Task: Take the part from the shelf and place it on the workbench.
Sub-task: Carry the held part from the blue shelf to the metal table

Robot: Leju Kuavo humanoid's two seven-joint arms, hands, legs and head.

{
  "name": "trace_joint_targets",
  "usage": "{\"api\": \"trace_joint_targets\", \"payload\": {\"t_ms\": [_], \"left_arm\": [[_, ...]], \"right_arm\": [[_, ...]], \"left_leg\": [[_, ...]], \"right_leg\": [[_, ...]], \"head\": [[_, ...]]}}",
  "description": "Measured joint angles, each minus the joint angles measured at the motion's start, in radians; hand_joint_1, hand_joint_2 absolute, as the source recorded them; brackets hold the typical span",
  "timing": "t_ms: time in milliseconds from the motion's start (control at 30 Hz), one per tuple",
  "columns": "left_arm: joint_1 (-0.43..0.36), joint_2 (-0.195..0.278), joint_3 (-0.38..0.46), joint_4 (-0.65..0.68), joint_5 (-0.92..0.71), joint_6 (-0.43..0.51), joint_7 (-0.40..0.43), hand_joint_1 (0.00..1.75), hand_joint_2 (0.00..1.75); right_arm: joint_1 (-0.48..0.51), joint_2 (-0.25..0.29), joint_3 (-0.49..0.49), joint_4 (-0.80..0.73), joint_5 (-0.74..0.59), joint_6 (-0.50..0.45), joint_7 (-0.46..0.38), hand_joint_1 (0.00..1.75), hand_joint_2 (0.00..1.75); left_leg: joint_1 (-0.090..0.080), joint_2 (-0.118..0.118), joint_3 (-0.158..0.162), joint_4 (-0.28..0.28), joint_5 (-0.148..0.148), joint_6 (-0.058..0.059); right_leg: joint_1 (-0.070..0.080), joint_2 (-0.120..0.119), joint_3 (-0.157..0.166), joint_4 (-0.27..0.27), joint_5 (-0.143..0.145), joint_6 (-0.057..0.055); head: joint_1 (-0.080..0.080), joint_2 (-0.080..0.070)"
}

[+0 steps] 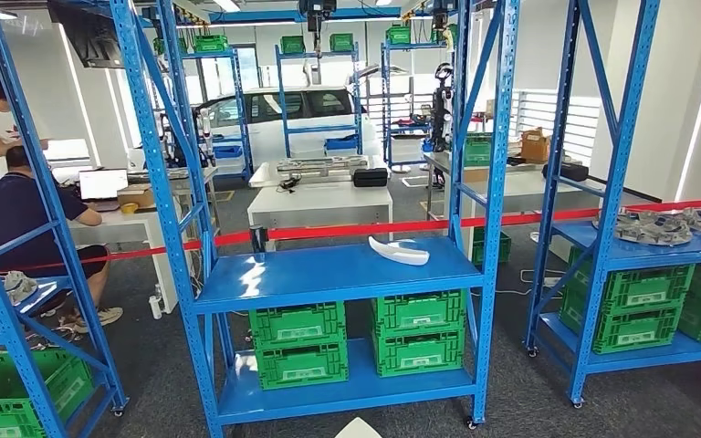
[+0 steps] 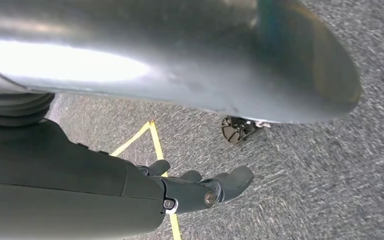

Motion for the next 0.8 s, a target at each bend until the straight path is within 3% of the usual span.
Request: {"api": "trace_joint_targets", "payload": {"t_ms": [33, 67, 100, 133, 200, 233, 300, 333, 367, 400, 467, 500, 567, 600, 633, 700, 733, 767, 800], "left_arm": [[0.003, 0.000, 0.001, 0.000, 0.000, 0.000, -0.001, 1.75, 1.75], [0.006, 0.000, 0.003, -0.002, 0.000, 0.000, -0.002, 1.75, 1.75], [0.008, 0.000, 0.005, -0.006, -0.001, 0.000, -0.003, 1.75, 1.75], [0.010, 0.000, 0.008, -0.013, -0.002, 0.000, -0.004, 1.75, 1.75], [0.014, 0.000, 0.017, -0.028, -0.008, 0.000, -0.007, 1.75, 1.75], [0.016, 0.000, 0.023, -0.035, -0.013, 0.000, -0.009, 1.75, 1.75], [0.025, 0.002, 0.036, -0.042, -0.023, 0.000, -0.014, 1.75, 1.75], [0.030, 0.003, 0.042, -0.043, -0.026, 0.000, -0.019, 1.75, 1.75], [0.035, 0.004, 0.049, -0.044, -0.027, -0.001, -0.024, 1.75, 1.75], [0.040, 0.004, 0.055, -0.045, -0.026, -0.007, -0.033, 1.75, 1.75], [0.051, 0.006, 0.068, -0.045, -0.021, -0.028, -0.055, 1.75, 1.75], [0.058, 0.007, 0.074, -0.045, -0.020, -0.038, -0.066, 1.75, 1.75], [0.071, 0.010, 0.081, -0.045, -0.023, -0.049, -0.081, 1.75, 1.75], [0.078, 0.011, 0.086, -0.045, -0.026, -0.052, -0.086, 1.75, 1.75], [0.083, 0.013, 0.090, -0.045, -0.027, -0.053, -0.089, 1.75, 1.75], [0.089, 0.016, 0.097, -0.048, -0.029, -0.055, -0.092, 1.75, 1.75], [0.092, 0.017, 0.100, -0.049, -0.029, -0.056, -0.093, 1.75, 1.75], [0.095, 0.017, 0.103, -0.050, -0.028, -0.056, -0.095, 1.75, 1.75], [0.102, 0.018, 0.106, -0.051, -0.027, -0.056, -0.095, 1.75, 1.75]], "right_arm": [[0.000, 0.000, 0.000, 0.000, 0.000, 0.001, -0.004, 0.00, 0.00], [0.000, 0.001, 0.000, 0.000, 0.000, 0.002, -0.007, 0.00, 0.00], [0.000, 0.001, -0.001, 0.000, 0.002, 0.004, -0.009, 0.00, 0.00], [-0.001, 0.004, -0.001, 0.000, 0.004, 0.005, -0.009, 0.00, 0.00], [-0.001, 0.009, -0.001, 0.000, 0.014, 0.010, -0.010, 0.00, 0.00], [-0.001, 0.011, 0.000, 0.000, 0.019, 0.012, -0.011, 0.00, 0.00], [-0.001, 0.014, 0.001, 0.000, 0.032, 0.019, -0.017, 0.00, 0.00], [0.000, 0.015, 0.002, 0.000, 0.036, 0.023, -0.021, 0.00, 0.00], [0.001, 0.016, 0.002, 0.000, 0.040, 0.025, -0.026, 0.00, 0.00], [0.001, 0.015, 0.002, 0.000, 0.043, 0.028, -0.030, 0.00, 0.00], [0.001, 0.015, 0.004, 0.000, 0.052, 0.032, -0.033, 0.00, 0.00], [0.001, 0.014, 0.005, 0.000, 0.058, 0.033, -0.035, 0.00, 0.00], [0.001, 0.011, 0.009, 0.000, 0.068, 0.033, -0.035, 0.00, 0.00], [0.001, 0.010, 0.011, 0.000, 0.072, 0.033, -0.035, 0.00, 0.00], [0.000, 0.008, 0.012, 0.000, 0.073, 0.033, -0.035, 0.00, 0.00], [0.000, 0.007, 0.015, 0.000, 0.076, 0.033, -0.036, 0.00, 0.00], [0.000, 0.007, 0.017, 0.000, 0.077, 0.032, -0.036, 0.00, 0.00], [0.002, 0.007, 0.018, 0.000, 0.078, 0.030, -0.036, 0.00, 0.00], [0.004, 0.007, 0.020, 0.000, 0.078, 0.028, -0.034, 0.00, 0.00]], "left_leg": [[0.000, 0.000, 0.015, 0.017, 0.008, 0.003], [-0.002, -0.001, 0.046, -0.002, 0.031, 0.009], [-0.005, -0.002, 0.094, -0.054, 0.056, 0.018], [-0.010, -0.002, 0.153, -0.131, 0.063, 0.031], [-0.020, -0.003, 0.247, -0.272, 0.046, 0.048], [-0.024, -0.003, 0.266, -0.310, 0.035, 0.054], [-0.026, -0.002, 0.262, -0.331, 0.056, 0.062], [-0.024, -0.002, 0.255, -0.341, 0.072, 0.068], [-0.021, -0.002, 0.247, -0.350, 0.088, 0.072], [-0.017, -0.001, 0.235, -0.357, 0.104, 0.077], [-0.016, 0.000, 0.209, -0.358, 0.127, 0.082], [-0.016, 0.002, 0.192, -0.356, 0.140, 0.081], [-0.014, 0.006, 0.160, -0.345, 0.161, 0.075], [-0.012, 0.007, 0.140, -0.334, 0.169, 0.069], [-0.010, 0.004, 0.121, -0.320, 0.175, 0.063], [-0.010, -0.004, 0.085, -0.286, 0.180, 0.050], [-0.011, -0.010, 0.075, -0.275, 0.184, 0.044], [-0.011, -0.014, 0.070, -0.271, 0.188, 0.038], [-0.011, -0.018, 0.066, -0.270, 0.193, 0.032]], "right_leg": [[0.002, -0.001, -0.015, 0.000, 0.012, 0.000], [0.004, -0.001, -0.030, 0.000, 0.025, 0.001], [0.007, -0.002, -0.043, 0.000, 0.036, 0.001], [0.008, -0.002, -0.054, 0.000, 0.048, 0.003], [0.007, -0.003, -0.063, -0.005, 0.070, 0.011], [0.004, -0.004, -0.063, -0.010, 0.081, 0.017], [-0.001, -0.006, -0.062, -0.024, 0.103, 0.030], [-0.001, -0.005, -0.066, -0.022, 0.095, 0.035], [0.000, -0.003, -0.073, -0.011, 0.073, 0.039], [0.001, -0.001, -0.084, 0.026, 0.026, 0.042], [0.001, 0.002, -0.107, 0.142, -0.072, 0.050], [0.000, 0.003, -0.116, 0.209, -0.092, 0.054], [-0.002, 0.003, -0.104, 0.269, -0.051, 0.060], [-0.003, 0.002, -0.071, 0.251, -0.019, 0.063], [-0.006, 0.008, -0.019, 0.193, -0.011, 0.065], [-0.008, 0.027, 0.089, 0.044, -0.053, 0.057], [-0.007, 0.033, 0.118, -0.002, -0.082, 0.049], [-0.004, 0.031, 0.127, -0.022, -0.097, 0.040], [-0.005, 0.021, 0.122, -0.023, -0.095, 0.029]], "head": [[-0.001, 0.000], [-0.002, 0.000], [-0.002, 0.000], [-0.002, 0.000], [-0.002, 0.000], [-0.002, 0.000], [-0.003, 0.000], [-0.003, 0.000], [-0.002, 0.000], [-0.001, 0.000], [0.002, 0.000], [0.004, 0.000], [0.005, 0.000], [0.006, 0.000], [0.007, 0.000], [0.007, 0.000], [0.007, 0.000], [0.006, 0.000], [0.006, 0.000]]}}
